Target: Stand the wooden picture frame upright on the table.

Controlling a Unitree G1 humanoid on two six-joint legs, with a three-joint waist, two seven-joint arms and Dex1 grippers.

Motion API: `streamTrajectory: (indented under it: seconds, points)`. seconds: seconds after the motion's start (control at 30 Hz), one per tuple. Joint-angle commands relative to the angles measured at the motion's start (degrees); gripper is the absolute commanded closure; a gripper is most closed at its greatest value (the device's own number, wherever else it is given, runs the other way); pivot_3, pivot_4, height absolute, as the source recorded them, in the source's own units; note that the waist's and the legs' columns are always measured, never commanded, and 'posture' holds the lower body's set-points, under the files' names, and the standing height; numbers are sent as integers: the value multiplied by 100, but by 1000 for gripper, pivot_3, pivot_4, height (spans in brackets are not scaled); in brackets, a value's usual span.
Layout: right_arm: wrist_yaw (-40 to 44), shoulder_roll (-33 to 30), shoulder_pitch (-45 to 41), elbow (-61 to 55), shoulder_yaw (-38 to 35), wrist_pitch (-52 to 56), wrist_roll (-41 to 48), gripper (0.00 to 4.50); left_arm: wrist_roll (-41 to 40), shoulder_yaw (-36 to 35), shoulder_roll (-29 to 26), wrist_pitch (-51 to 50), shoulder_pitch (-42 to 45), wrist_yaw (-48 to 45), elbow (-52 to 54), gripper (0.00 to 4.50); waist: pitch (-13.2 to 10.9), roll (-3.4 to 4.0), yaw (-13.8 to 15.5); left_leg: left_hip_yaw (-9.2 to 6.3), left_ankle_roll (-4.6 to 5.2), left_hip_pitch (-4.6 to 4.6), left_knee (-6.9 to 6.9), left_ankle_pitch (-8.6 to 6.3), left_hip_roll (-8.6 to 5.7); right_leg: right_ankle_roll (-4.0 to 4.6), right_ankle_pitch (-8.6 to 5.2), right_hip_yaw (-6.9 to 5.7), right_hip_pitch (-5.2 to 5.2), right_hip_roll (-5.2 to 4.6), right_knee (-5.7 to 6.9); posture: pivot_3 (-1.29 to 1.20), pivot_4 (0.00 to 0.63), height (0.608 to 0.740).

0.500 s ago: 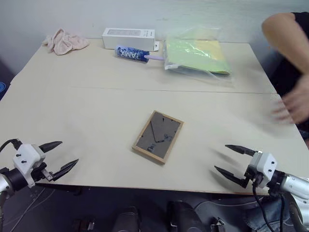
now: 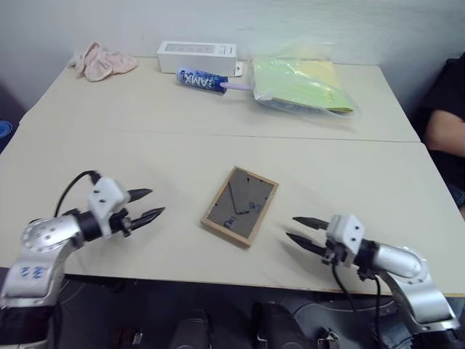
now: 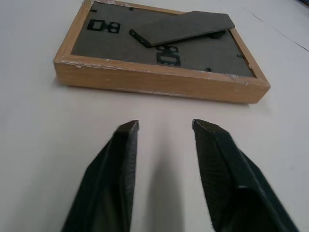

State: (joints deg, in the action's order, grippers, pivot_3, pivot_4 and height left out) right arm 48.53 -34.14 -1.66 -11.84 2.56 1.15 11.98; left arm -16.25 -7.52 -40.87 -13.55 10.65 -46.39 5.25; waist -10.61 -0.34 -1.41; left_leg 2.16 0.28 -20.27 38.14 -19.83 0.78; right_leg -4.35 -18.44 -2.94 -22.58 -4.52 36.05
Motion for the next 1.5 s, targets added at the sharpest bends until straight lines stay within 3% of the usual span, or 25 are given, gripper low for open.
streamTrajectory:
  seconds: [0.03,0.07,0.13,0.43,0.7,0.83,1.0,1.07,1.17,1.3,1.5]
  points:
    - [-305,176,-384,94,199,235,-271,4139,367,553,271,151,461,48,-392,3134,0,0,-14,2,0,-2,6,1,-1,-1,0,-1,-1,2,3,0,150,740]
    - [-318,217,-472,124,264,309,-301,4451,396,682,366,149,568,12,-464,3402,0,0,-13,5,0,-5,8,1,-1,-1,1,1,-5,4,7,0,150,740]
    - [-309,244,-624,203,427,260,-474,4500,501,975,535,195,716,-74,-594,4024,0,-1,-7,6,-2,-6,9,4,0,-2,1,2,-9,5,36,0,150,740]
    - [-334,514,-1181,514,717,308,-607,4500,406,1470,795,38,587,-465,-272,4024,0,-1,-7,5,-1,-7,18,8,0,-2,1,5,-11,4,46,0,150,740]
    - [-172,476,-1545,945,703,161,-644,4500,298,1207,762,-170,169,-377,122,4024,0,-1,-12,3,-2,-7,18,8,1,-2,1,5,-11,4,45,0,150,740]
    - [69,233,-1450,877,581,197,-554,4500,75,750,476,-712,-192,-265,378,4024,0,-1,-18,3,-2,-7,16,8,2,-2,1,5,-11,4,45,0,150,740]
    - [358,-69,-1313,477,431,376,-325,4500,-1852,-227,211,-3622,-133,-202,886,2854,0,-1,-12,-1,-1,-7,16,8,3,-2,0,5,-9,2,45,0,150,740]
    - [433,-149,-1254,310,452,463,-295,4500,-2449,-443,60,-5535,288,26,723,2226,0,-2,-5,-4,-1,-6,17,9,3,-2,0,4,-7,1,45,0,150,740]
    - [466,-173,-1193,204,529,539,-322,4500,-2943,-557,89,-7314,946,239,421,1318,0,-3,19,-10,-1,-9,19,9,1,-2,0,-1,-5,2,46,0,150,740]
    - [402,-139,-1187,197,624,620,-437,4500,-3450,-385,418,-7895,1647,892,-253,183,1,-5,37,-9,0,-9,22,9,-7,-2,1,1,-4,2,46,0,150,740]
    - [259,-48,-1269,204,670,745,-533,4500,-3882,-34,871,-7895,2076,1930,-834,183,2,-5,47,-9,-6,-7,28,12,-6,-2,0,2,-4,3,48,0,150,740]
